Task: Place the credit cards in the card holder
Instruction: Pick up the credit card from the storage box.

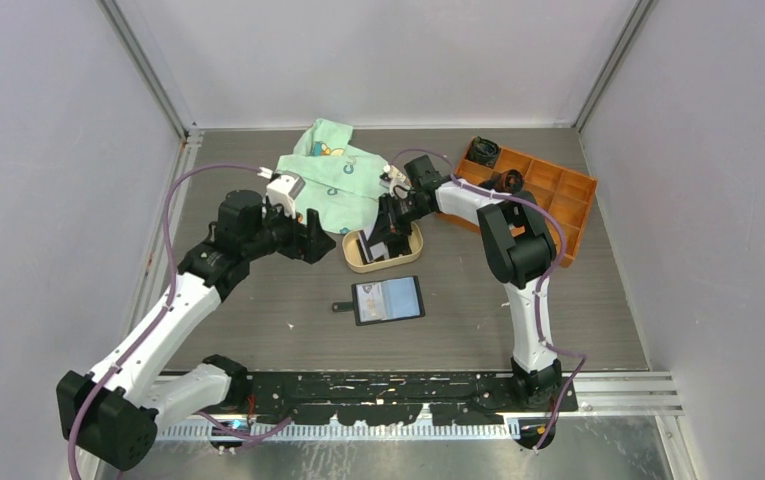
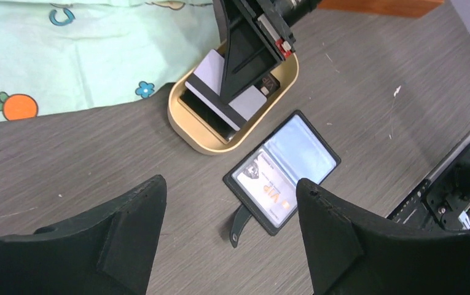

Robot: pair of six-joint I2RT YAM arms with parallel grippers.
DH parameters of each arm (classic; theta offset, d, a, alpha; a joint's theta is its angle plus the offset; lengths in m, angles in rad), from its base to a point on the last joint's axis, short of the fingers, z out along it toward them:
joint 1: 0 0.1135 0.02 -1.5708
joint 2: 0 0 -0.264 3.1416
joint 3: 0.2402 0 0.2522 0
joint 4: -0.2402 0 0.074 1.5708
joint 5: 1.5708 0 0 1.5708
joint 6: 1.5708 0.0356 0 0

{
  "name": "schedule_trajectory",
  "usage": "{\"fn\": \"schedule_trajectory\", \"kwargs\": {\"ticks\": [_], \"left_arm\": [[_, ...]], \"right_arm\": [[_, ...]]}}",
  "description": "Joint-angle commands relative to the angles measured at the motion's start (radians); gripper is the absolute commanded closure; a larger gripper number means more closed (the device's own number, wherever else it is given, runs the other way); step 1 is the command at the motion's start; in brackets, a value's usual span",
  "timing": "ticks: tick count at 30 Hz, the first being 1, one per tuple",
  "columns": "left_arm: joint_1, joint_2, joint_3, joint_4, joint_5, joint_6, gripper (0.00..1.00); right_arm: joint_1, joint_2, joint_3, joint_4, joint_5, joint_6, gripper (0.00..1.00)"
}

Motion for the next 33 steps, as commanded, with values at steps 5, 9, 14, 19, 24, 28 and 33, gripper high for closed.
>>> {"fn": "schedule_trajectory", "kwargs": {"ticks": [5,9,14,19,24,28,33], "left_arm": [[0.001,-0.005,0.012,0.055,0.071,0.034,0.23],[0.001,-0.004,0.011,0.058,0.078,0.032,0.23],[0.001,-0.003,0.011,0.057,0.083,0.034,0.23],[0.002,0.0,0.011,0.059,0.093,0.032,0.23],[0.001,-0.002,0.01,0.059,0.096,0.032,0.23],[0.002,-0.004,0.008,0.06,0.097,0.032,0.23],[0.001,-0.004,0.008,0.06,0.098,0.031,0.23]], "right_arm": [[0.006,-0.034,0.034,0.013,-0.007,0.003,0.75],[0.006,-0.03,0.038,0.004,0.006,-0.002,0.74],[0.005,-0.033,0.043,-0.011,0.011,-0.01,0.74],[-0.006,-0.044,0.042,-0.03,0.028,-0.024,0.74],[-0.021,-0.051,0.037,-0.059,0.057,-0.045,0.74],[-0.031,-0.052,0.038,-0.074,0.068,-0.052,0.74],[-0.042,-0.052,0.037,-0.086,0.093,-0.057,0.81]]}}
